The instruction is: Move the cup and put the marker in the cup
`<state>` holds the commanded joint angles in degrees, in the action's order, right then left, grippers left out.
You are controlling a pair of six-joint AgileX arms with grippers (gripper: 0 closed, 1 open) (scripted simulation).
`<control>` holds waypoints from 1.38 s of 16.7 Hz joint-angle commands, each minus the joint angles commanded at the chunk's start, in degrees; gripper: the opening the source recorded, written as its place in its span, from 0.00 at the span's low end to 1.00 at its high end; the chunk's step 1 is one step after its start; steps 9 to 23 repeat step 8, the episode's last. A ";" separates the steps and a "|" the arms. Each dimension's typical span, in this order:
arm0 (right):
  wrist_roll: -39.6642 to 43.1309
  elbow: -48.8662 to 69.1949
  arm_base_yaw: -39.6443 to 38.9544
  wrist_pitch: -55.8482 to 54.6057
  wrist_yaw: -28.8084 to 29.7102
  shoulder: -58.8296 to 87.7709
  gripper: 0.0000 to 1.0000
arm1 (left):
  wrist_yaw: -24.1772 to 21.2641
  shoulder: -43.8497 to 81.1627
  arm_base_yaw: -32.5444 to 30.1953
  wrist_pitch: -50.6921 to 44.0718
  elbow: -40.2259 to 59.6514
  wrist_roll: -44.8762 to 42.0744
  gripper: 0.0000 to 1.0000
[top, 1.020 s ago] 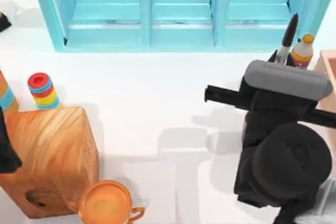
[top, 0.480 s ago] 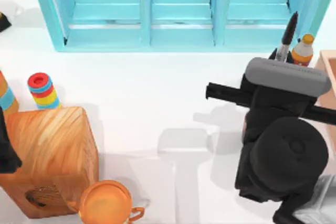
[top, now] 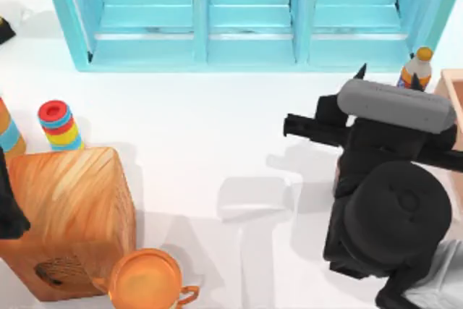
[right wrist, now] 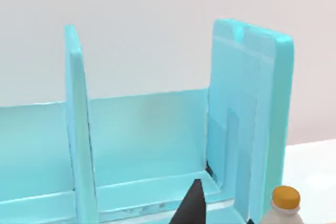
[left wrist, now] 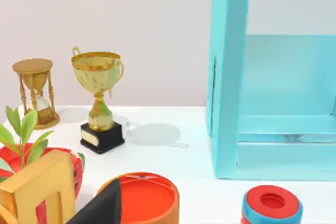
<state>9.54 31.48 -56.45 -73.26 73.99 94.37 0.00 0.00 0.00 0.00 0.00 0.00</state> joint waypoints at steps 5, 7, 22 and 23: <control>0.00 0.00 0.00 0.00 0.00 0.00 1.00 | 0.00 0.00 0.00 0.00 0.00 0.00 1.00; 0.00 0.00 0.00 0.00 0.00 0.00 1.00 | 0.00 0.00 0.00 0.00 0.00 0.00 1.00; 0.00 0.00 0.00 0.00 0.00 0.00 1.00 | 0.00 0.00 0.00 0.00 0.00 0.00 1.00; 0.00 0.00 0.00 0.00 0.00 0.00 1.00 | 0.00 0.00 0.00 0.00 0.00 0.00 1.00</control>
